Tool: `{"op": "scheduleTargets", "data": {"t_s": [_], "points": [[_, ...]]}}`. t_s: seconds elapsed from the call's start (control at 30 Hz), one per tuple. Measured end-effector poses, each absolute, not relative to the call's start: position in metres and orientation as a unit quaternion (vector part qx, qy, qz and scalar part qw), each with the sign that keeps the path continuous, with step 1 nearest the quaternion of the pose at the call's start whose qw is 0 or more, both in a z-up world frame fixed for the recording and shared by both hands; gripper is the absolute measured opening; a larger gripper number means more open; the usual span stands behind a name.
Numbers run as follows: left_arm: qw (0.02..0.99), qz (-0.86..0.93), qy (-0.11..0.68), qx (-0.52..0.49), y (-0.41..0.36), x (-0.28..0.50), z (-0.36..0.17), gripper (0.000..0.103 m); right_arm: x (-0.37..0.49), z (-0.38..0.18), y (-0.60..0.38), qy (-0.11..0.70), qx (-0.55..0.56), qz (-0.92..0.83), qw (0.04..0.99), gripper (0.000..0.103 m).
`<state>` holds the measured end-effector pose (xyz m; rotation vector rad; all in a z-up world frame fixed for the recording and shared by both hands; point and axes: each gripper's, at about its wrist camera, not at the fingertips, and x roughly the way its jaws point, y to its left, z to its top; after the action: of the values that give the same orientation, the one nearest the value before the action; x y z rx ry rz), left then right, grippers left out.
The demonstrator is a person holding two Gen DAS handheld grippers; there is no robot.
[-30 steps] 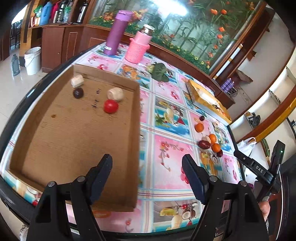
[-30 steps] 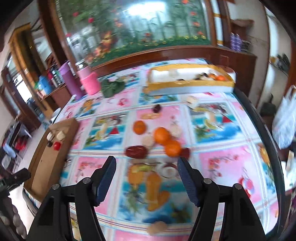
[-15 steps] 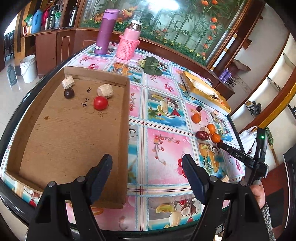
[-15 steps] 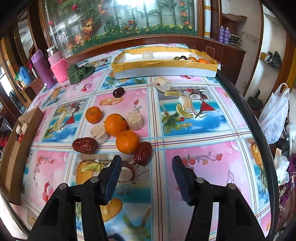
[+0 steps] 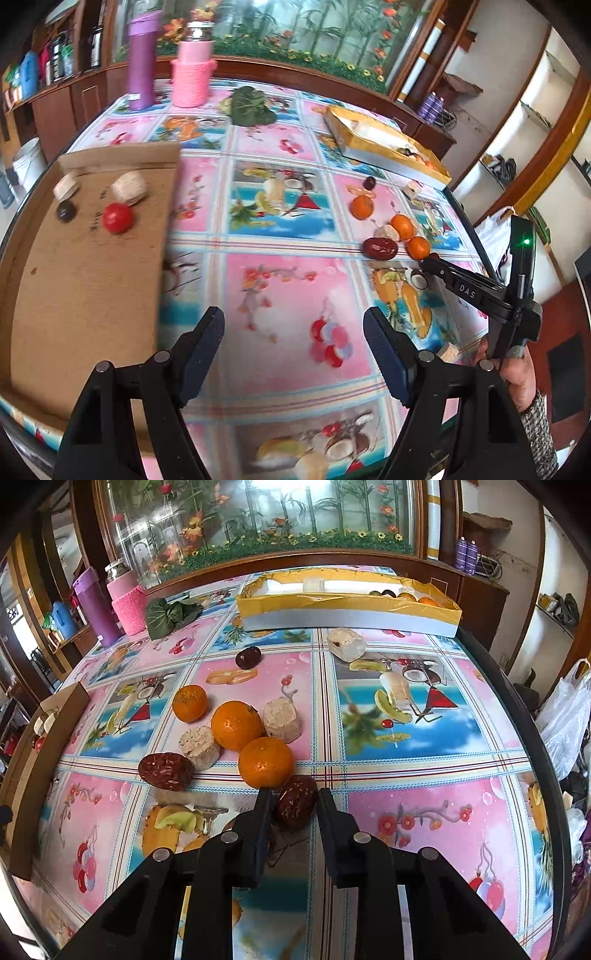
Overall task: Organize fruits
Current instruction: 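Grasp the large red date with the left tool while the right tool grasps a small red date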
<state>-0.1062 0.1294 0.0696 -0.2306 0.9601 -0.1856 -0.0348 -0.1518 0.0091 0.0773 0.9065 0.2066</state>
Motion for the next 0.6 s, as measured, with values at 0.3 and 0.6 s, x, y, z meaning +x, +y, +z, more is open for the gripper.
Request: {"op": "scheduleTargets", "data": {"t_s": [0.3,0.6], "points": [[0.868,-0.138,0.474,-0.048,0.051,-0.031,0.042,0.077,-0.049,0.012,-0.182,0.434,0.103,0.132,0.885,0.026],[0.865,-0.152,0.478,0.026,0.002,0.007,0.015,0.067,-0.054,0.012,-0.190,0.434,0.112,0.138,0.883,0.026]]}}
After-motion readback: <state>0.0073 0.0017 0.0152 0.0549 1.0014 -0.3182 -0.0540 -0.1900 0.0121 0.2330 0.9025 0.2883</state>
